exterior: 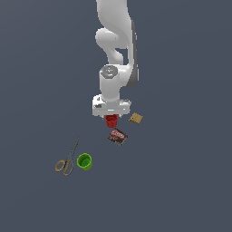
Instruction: Pick up a designated object from a clutter of objects.
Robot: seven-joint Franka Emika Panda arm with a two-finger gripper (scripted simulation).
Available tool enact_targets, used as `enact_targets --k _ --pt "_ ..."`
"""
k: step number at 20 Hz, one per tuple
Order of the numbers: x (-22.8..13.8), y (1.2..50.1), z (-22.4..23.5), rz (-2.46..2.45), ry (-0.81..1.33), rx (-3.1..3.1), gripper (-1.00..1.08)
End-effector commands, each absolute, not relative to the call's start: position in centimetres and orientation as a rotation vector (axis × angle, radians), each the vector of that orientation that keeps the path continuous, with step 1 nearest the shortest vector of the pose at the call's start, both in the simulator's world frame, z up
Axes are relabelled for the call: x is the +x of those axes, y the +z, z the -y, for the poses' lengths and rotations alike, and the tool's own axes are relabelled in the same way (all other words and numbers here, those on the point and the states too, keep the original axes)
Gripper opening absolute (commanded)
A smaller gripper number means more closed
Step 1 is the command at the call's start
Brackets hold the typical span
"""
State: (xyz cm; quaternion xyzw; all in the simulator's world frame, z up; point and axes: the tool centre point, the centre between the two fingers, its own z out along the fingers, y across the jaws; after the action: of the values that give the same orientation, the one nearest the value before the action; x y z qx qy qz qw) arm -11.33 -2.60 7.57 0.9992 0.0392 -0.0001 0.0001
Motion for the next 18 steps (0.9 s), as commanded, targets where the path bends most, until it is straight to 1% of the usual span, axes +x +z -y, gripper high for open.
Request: enact_targets --k 1,9,10,18 --pt "-11.4 6.5 2.6 -0.123 -0.001 3.139 1.00" --pt "-11.4 5.1 2.6 -0.123 0.000 3.139 1.00" --pt "-11.4 5.1 2.6 -0.123 0.000 3.139 -1.00" --pt "-11.4 5.1 2.6 -0.123 0.000 3.139 -1.00"
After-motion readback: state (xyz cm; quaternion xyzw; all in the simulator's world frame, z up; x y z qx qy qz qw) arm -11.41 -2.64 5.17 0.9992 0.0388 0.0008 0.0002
